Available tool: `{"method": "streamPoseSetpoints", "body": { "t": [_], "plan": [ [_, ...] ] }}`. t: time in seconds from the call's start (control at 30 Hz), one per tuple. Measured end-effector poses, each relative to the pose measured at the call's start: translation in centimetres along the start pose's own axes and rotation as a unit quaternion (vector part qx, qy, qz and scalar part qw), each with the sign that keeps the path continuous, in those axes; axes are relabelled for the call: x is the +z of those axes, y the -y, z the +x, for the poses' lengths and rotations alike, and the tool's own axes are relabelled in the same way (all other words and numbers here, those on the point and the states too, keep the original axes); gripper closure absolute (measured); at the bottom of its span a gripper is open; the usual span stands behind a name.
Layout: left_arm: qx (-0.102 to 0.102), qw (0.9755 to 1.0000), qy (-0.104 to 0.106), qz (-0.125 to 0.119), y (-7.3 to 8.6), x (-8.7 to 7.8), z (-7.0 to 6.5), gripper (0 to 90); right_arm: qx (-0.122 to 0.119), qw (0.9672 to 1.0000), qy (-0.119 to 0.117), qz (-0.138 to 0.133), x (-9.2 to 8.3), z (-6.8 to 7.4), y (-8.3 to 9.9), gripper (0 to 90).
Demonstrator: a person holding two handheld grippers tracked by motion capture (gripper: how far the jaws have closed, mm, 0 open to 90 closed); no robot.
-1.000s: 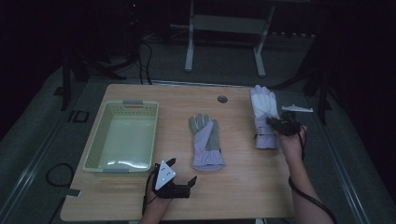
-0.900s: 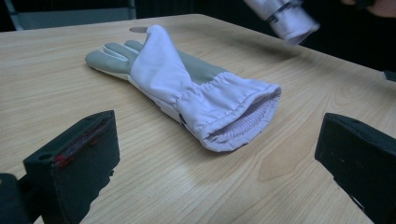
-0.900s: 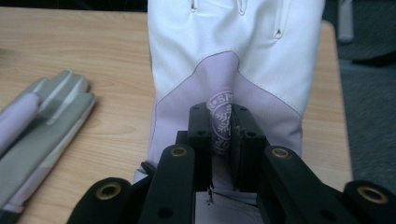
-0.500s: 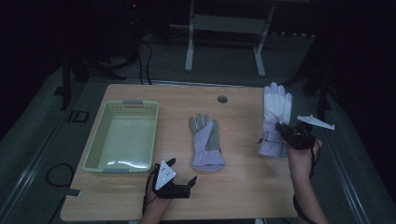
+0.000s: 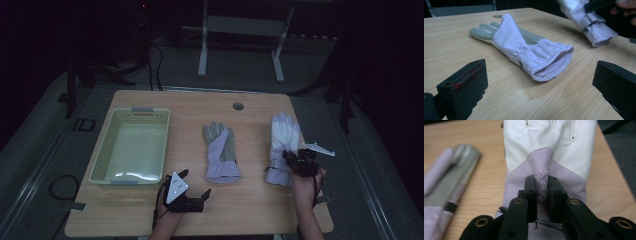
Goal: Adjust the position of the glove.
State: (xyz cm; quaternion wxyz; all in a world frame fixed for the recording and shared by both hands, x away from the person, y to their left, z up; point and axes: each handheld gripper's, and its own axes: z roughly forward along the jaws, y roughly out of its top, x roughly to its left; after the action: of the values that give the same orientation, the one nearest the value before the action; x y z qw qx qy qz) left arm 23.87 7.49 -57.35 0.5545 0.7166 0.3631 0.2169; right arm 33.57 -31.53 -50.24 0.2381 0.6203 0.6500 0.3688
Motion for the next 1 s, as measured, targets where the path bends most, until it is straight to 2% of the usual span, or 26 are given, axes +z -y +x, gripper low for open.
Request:
{"method": "streamPoseSetpoints", "body": {
  "t": [0.17, 0.3, 0.47, 0.6, 0.7, 0.8, 0.93, 1.0],
  "plan": [
    [0.002, 1.0000, 0.001, 0.000, 0.0, 0.0, 0.0, 0.1, -0.001, 0.9994, 0.021, 0.029, 2.2, -0.1, 0.5, 78.7],
    [0.000, 1.0000, 0.003, 0.000, 0.0, 0.0, 0.0, 0.1, -0.011, 0.9985, 0.021, 0.050, 3.6, 0.1, 1.0, 74.7],
    [0.001, 1.0000, 0.003, -0.001, 0.0, 0.0, 0.0, 0.1, -0.034, 0.9978, 0.028, 0.050, 4.2, 0.3, 1.3, 68.4],
    [-0.001, 1.0000, 0.004, -0.001, 0.0, 0.0, 0.0, 0.1, -0.027, 0.9981, 0.017, 0.052, 3.7, 0.0, 0.9, 64.5],
    [-0.001, 1.0000, 0.004, 0.000, 0.0, 0.0, 0.0, 0.1, -0.048, 0.9985, -0.003, 0.028, 2.0, -0.3, -0.1, 58.1],
    [-0.001, 1.0000, 0.004, 0.000, 0.0, 0.0, 0.0, 0.1, -0.058, 0.9976, -0.032, 0.018, 0.8, -1.5, -1.3, 51.8],
    [-0.002, 1.0000, 0.003, 0.000, 0.0, 0.0, 0.0, 0.1, -0.101, 0.9937, -0.044, 0.024, 0.4, -2.3, -2.3, 47.6],
    [-0.003, 1.0000, 0.004, 0.000, 0.0, 0.0, 0.1, 0.1, -0.116, 0.9910, -0.060, 0.029, 0.6, -2.4, -2.4, 45.8]
  ]
}}
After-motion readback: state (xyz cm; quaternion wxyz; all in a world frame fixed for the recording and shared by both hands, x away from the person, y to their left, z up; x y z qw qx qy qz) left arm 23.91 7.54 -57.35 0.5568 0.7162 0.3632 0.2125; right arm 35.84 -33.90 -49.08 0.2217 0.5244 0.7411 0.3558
